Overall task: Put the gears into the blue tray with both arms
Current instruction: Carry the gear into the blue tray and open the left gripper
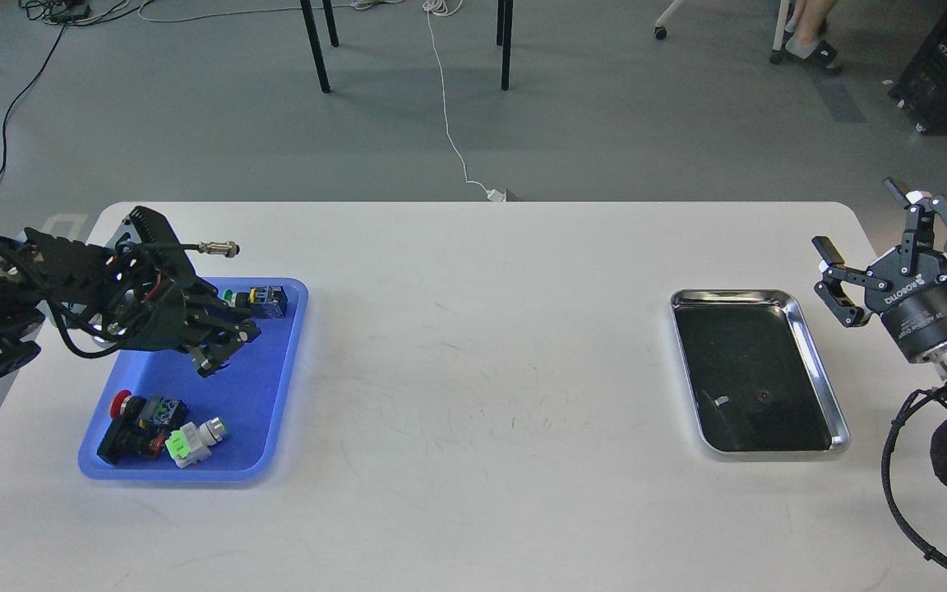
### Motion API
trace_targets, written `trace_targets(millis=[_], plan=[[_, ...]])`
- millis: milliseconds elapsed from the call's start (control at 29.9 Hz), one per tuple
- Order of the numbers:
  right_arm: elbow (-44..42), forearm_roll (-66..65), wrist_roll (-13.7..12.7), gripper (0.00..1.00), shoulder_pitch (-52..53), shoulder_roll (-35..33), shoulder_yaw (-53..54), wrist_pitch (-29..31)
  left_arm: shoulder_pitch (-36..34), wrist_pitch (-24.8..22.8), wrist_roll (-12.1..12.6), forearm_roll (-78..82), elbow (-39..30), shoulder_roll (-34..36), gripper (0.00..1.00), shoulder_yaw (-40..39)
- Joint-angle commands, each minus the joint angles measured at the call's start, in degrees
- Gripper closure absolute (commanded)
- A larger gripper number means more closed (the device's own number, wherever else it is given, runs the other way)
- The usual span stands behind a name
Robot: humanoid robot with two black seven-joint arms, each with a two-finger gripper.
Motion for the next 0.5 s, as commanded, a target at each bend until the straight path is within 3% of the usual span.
trace_targets(millis=[0, 268, 468], plan=[[0.0, 0.0, 0.0, 0.02, 0.0, 0.06, -0.1, 0.0, 1.65, -0.38, 0.0, 0.0, 0.48, 0.87, 0.83, -0.12], [0.0, 0.0, 0.0, 0.02, -0.09, -0.12, -0.19, 0.0, 3.33, -0.47, 0.0, 0.0, 6.19, -1.06, 0.81, -0.65], [0.09, 0.0, 0.0, 0.02, -0.09, -0.03, -0.19, 0.0, 4.47, -0.38, 0.0, 0.0, 6.64, -1.67, 0.8, -1.61]])
